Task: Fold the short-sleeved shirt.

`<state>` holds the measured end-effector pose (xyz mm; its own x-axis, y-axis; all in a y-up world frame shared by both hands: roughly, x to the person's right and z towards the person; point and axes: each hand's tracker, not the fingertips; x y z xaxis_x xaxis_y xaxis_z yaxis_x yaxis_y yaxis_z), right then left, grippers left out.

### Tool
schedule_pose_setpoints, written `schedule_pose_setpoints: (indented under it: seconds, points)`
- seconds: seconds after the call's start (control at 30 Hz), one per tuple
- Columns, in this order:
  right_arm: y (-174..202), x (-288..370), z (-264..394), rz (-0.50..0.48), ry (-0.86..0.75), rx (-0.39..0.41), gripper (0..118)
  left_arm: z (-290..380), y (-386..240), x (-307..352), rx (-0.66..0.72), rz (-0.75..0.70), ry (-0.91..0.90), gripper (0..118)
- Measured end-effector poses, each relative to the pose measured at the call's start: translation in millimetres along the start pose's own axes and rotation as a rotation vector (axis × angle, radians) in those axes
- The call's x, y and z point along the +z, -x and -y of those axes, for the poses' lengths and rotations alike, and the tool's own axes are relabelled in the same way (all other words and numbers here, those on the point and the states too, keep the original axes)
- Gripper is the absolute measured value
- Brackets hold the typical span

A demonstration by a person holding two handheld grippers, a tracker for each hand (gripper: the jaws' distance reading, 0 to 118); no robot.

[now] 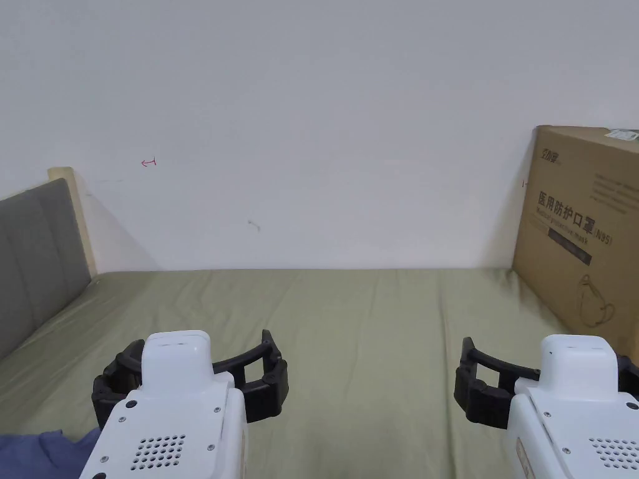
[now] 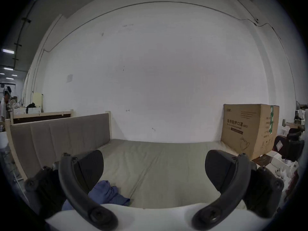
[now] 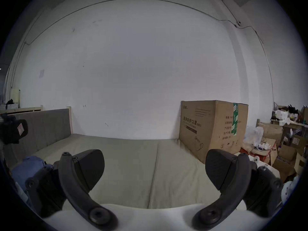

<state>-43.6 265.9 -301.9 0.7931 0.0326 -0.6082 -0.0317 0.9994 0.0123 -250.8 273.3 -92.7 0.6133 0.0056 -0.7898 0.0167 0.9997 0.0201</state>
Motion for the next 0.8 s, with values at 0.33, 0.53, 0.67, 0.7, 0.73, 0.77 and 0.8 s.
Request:
schedule_pose_setpoints:
  seconds: [0.33,0.53,0.67,0.7,0.73,0.77,0.8]
  points:
    - [-2.2,1.6,-2.9,0.003,0.0,-0.022,118,-1.5,-3.4,2.4,-0.017,0.001,0.001,118]
    - [-2.7,4.9,-1.4,0.002,-0.006,-0.022,118,-2.1,-3.6,4.4,-0.02,0.0,-0.007,118]
    - [-4.2,10.3,-2.0,0.003,-0.037,-0.024,118,-4.9,-3.5,6.5,-0.025,0.014,-0.018,118]
    - [-3.9,9.6,-2.6,0.0,-0.035,-0.021,118,-5.5,-4.0,6.9,-0.028,0.013,-0.019,118]
    - [-3.5,8.9,-3.1,0.0,-0.031,-0.014,118,-6.0,-3.8,6.7,-0.03,0.012,-0.02,118]
    - [-3.2,8.5,-3.4,0.0,-0.027,-0.008,118,-6.7,-3.9,6.7,-0.031,0.014,-0.019,118]
    - [-2.3,8.4,-3.8,0.002,-0.026,-0.006,118,-7.3,-4.2,6.6,-0.032,0.014,-0.016,118]
